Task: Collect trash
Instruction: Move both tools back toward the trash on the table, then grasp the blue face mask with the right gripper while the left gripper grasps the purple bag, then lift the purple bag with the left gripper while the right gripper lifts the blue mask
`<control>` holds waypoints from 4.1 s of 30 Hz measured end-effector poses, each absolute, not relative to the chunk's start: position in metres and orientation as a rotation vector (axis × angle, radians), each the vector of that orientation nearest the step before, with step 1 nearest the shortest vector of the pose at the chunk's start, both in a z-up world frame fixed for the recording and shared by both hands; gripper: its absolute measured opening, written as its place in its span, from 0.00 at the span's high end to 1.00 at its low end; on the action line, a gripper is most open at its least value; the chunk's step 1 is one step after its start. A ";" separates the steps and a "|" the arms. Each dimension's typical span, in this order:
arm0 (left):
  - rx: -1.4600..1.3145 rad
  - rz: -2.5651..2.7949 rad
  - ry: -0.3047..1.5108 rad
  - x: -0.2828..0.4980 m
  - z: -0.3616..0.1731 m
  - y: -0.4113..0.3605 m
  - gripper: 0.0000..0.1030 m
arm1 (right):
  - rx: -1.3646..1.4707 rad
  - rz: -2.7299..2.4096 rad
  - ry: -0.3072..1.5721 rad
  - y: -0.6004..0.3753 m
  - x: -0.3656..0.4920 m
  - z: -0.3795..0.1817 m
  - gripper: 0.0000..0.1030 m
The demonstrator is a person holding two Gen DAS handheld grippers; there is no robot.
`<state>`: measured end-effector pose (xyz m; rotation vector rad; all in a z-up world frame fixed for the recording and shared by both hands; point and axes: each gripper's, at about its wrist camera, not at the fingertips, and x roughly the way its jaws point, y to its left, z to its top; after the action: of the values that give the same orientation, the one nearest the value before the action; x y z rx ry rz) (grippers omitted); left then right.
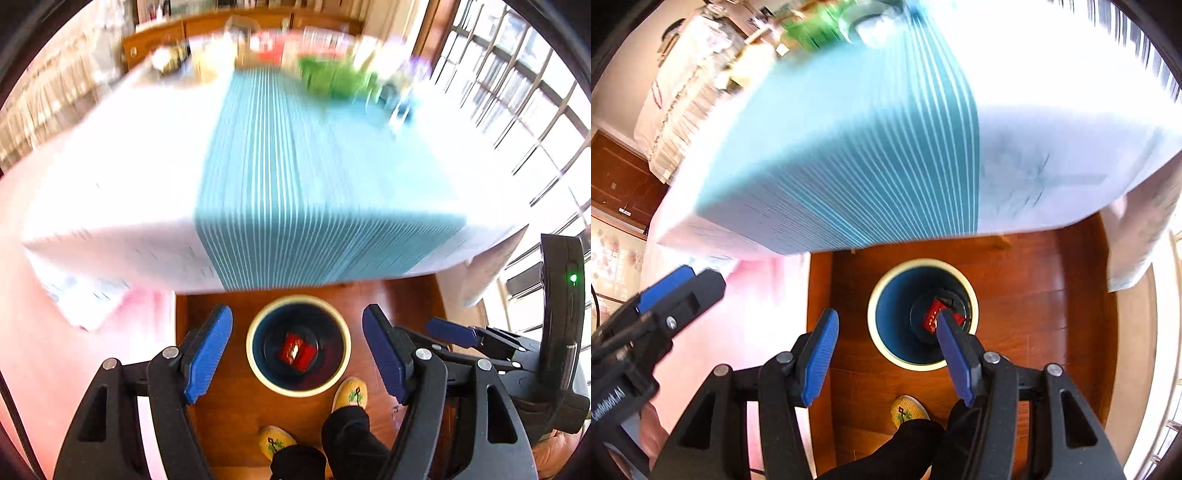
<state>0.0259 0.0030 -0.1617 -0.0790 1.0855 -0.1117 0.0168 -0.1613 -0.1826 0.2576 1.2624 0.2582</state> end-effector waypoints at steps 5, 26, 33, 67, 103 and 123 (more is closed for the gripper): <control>-0.098 -0.128 0.995 0.016 -0.091 0.014 0.31 | 0.235 0.272 1.176 -0.159 0.008 -0.112 0.46; -0.102 -0.135 0.819 0.033 0.039 0.023 0.31 | 0.260 0.172 0.923 -0.203 0.032 0.028 0.46; -0.106 -0.106 0.862 0.094 0.026 0.001 0.31 | 0.267 0.204 0.984 -0.233 0.100 0.004 0.46; -0.155 0.026 1.100 0.275 -0.042 -0.092 0.31 | -0.030 0.569 1.218 -0.246 0.284 -0.113 0.97; -0.235 -0.039 1.379 0.461 -0.150 -0.240 0.41 | 0.137 0.301 1.169 -0.384 0.331 -0.088 0.97; -0.140 -0.265 1.184 0.369 -0.054 -0.209 0.93 | 0.073 0.360 1.175 -0.336 0.300 -0.065 0.97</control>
<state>0.3695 -0.2093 -0.0537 -0.1402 1.1839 -0.2648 0.3003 -0.3357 -0.0652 0.0734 1.1746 0.3597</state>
